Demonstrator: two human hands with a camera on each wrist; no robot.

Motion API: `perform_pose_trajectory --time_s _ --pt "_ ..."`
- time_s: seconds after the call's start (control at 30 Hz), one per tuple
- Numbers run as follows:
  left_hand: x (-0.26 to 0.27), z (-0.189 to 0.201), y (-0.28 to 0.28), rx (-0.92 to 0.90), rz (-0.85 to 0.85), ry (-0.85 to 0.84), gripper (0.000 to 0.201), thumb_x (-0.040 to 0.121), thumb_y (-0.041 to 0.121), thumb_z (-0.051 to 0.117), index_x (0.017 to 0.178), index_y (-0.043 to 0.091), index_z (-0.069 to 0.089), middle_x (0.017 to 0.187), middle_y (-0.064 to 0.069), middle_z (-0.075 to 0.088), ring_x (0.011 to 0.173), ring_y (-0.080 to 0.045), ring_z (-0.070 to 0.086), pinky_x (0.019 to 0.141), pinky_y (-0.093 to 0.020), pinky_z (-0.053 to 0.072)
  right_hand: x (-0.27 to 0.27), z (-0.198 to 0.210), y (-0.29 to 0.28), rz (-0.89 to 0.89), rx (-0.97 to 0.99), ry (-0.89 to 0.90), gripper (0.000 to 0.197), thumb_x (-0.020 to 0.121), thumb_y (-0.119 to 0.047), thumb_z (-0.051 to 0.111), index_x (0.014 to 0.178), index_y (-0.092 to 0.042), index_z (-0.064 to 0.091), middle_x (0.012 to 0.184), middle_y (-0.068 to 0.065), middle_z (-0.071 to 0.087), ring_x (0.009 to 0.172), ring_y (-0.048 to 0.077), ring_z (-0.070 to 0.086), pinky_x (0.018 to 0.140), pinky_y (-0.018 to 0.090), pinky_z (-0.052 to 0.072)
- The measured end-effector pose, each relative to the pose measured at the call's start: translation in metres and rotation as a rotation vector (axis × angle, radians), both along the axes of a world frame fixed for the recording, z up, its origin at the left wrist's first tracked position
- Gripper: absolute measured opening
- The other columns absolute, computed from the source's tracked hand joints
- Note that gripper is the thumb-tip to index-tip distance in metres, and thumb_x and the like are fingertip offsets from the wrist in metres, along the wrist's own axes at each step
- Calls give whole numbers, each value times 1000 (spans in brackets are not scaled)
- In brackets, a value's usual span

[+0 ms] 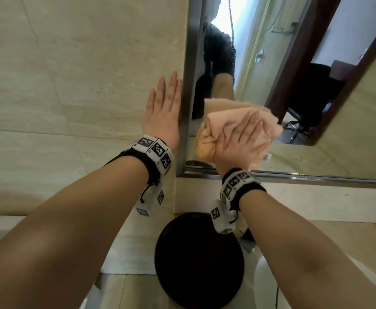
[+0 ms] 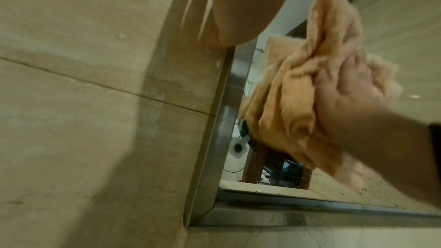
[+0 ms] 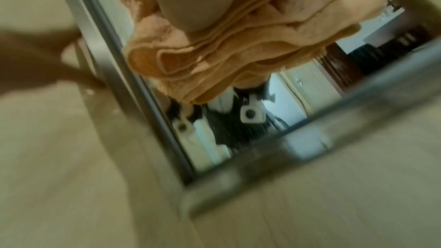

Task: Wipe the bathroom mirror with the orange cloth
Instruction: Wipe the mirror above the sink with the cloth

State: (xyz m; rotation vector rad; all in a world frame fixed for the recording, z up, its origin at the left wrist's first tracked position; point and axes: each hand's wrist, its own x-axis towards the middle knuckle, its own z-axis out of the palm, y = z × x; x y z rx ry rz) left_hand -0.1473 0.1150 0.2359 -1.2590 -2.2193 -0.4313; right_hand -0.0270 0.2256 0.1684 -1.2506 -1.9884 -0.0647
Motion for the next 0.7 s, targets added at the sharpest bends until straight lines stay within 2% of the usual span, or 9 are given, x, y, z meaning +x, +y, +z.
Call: perform_pose_trajectory --time_s 0.07,0.17,0.27,0.33,0.4,0.43,0.53,0.6,0.7 --pt "-2 -2 -1 -28 -18 -7 88 86 -8 39 149 14 -18 159 -4 -20 146 -24 -16 121 -39 -6 -3 -28 -2 -34 -31 -58 70 96 -48 4 147 0 4 156 19 17 143 36 17 108 68 16" --pt "-2 -4 -4 -53 -31 -34 86 86 -6 37 149 14 -18 158 -4 -21 146 -25 -17 121 -40 -6 -9 -54 -5 -51 -129 -85 73 94 -46 11 147 1 -6 157 20 3 145 37 4 111 66 9" --pt "7 -3 -13 -121 -60 -127 77 80 12 16 149 13 -18 158 -4 -24 146 -25 -20 121 -40 -6 -15 -58 -21 -79 -185 -108 76 95 -44 24 146 4 -7 157 23 1 144 39 2 111 63 4" --pt "9 -2 -18 -165 -73 -153 81 75 23 12 150 12 -18 157 -4 -25 145 -25 -21 121 -40 -7 -29 -53 -33 -100 -252 -46 79 93 -41 37 145 6 0 155 25 12 143 40 12 112 59 5" --pt "5 -4 -21 -174 -81 -117 76 82 22 15 150 12 -17 158 -4 -24 145 -26 -21 120 -40 -8 -46 -40 -46 -135 -331 70 80 87 -40 51 142 8 17 149 27 29 138 41 29 111 52 7" --pt "2 -6 -21 -177 -91 -102 75 83 21 15 150 12 -17 158 -4 -23 145 -26 -20 120 -39 -8 -53 -34 -51 -160 -308 136 77 89 -40 47 142 9 19 148 29 29 137 42 30 113 48 3" --pt "-9 -11 -22 -196 -110 -40 75 86 12 22 151 13 -14 159 -3 -21 146 -27 -18 120 -39 -9 -61 -26 -61 -118 -331 148 67 98 -33 21 146 8 1 155 26 2 145 36 5 116 41 -8" --pt "-16 -14 -21 -178 -109 6 84 85 0 36 151 15 -13 159 -2 -19 146 -27 -18 119 -39 -9 -58 -24 -64 -76 -252 82 64 100 -31 16 146 7 -6 156 24 -6 146 34 -3 116 43 -8" --pt "-23 -17 -21 -172 -101 29 87 84 -4 39 151 16 -13 159 -1 -19 146 -26 -18 117 -38 -11 -56 -22 -65 9 -183 29 63 100 -30 17 147 3 -9 157 20 -10 146 31 -10 119 42 -7"
